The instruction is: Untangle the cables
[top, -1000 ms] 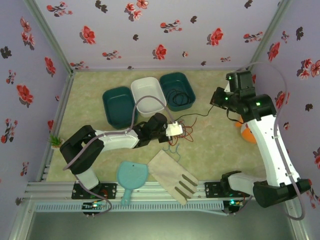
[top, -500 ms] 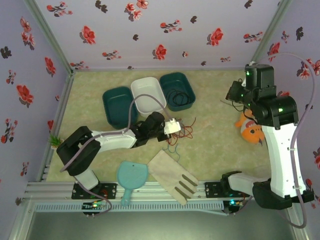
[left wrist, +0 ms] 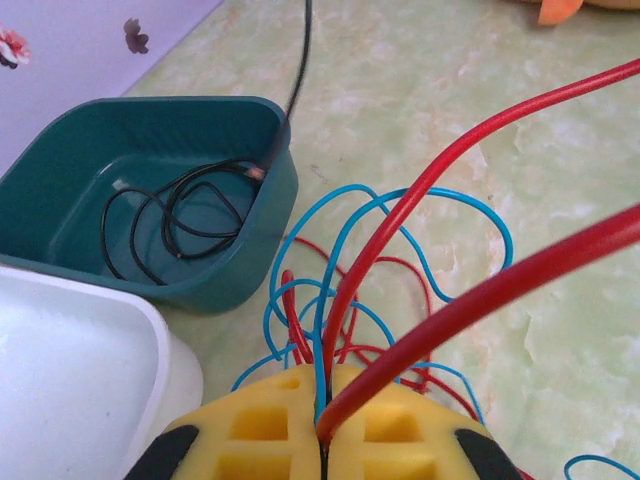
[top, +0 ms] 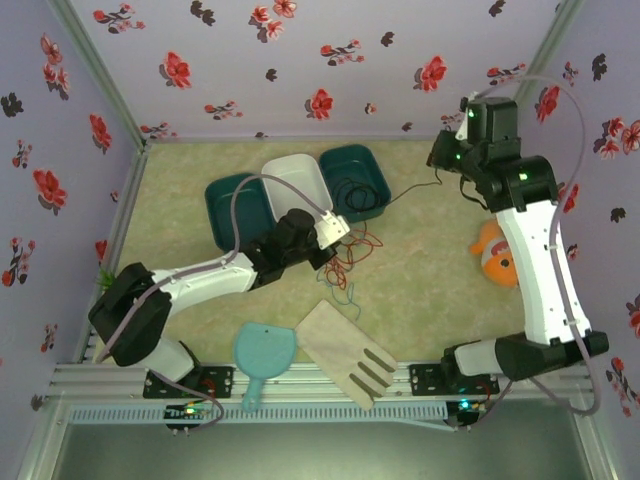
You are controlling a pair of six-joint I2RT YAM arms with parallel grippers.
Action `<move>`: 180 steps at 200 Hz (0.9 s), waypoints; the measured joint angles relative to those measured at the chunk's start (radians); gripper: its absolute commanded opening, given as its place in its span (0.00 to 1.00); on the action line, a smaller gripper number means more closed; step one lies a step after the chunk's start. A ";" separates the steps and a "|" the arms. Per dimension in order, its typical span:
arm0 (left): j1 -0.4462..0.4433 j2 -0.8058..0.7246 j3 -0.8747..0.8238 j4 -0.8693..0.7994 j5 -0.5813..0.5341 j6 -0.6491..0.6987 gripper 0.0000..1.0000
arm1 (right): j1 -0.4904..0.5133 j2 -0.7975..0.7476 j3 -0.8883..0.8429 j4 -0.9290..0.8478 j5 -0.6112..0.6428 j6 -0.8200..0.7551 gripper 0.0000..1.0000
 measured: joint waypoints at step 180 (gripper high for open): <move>0.043 -0.050 -0.029 0.007 0.053 -0.106 0.00 | 0.112 0.533 0.233 0.330 0.154 -0.098 0.00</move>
